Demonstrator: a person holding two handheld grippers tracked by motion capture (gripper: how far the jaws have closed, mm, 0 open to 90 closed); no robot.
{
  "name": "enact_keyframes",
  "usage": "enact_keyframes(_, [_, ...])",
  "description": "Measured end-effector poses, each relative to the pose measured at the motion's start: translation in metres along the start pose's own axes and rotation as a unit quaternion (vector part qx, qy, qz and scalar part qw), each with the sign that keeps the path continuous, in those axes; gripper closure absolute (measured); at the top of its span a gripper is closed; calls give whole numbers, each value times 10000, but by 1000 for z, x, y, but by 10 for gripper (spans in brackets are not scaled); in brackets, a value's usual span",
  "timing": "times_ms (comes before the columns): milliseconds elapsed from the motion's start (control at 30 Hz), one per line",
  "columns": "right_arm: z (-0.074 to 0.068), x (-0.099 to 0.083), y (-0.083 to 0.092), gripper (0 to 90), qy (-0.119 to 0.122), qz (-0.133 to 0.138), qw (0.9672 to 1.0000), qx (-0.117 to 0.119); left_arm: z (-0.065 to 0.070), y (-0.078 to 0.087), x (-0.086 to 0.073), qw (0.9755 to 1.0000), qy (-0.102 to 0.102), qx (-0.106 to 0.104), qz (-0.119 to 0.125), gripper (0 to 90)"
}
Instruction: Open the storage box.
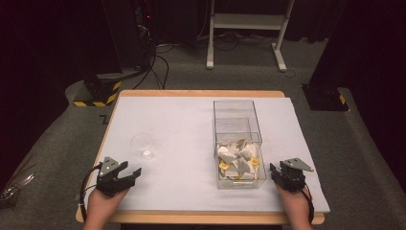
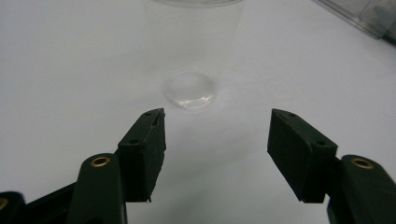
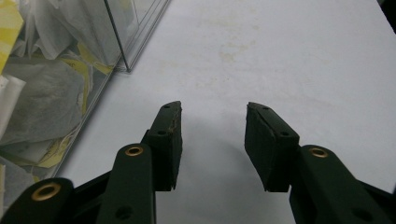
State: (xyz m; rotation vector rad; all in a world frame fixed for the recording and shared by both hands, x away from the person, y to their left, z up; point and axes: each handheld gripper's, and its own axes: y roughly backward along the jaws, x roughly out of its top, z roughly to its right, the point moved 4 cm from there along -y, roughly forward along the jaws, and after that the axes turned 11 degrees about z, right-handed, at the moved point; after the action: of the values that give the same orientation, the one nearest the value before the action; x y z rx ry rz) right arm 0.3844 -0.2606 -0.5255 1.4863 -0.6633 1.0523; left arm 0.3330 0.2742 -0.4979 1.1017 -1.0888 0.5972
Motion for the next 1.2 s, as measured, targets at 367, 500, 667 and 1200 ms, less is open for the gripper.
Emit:
enact_keyframes(367, [0,0,-1,564,48,-30,10000,18,41,0,22,9977,-82,-647,205,382])
enact_keyframes(500, [0,0,0,563,-10,-45,10000,15,52,-4,30,9963,-82,-819,261,383])
enact_keyframes(667, [0,0,0,562,-23,-27,10000,17,69,-11,44,9945,-248,-981,269,383])
enact_keyframes(1200, [0,0,-1,561,-42,-55,10000,23,123,-36,74,9871,-532,-1469,351,380])
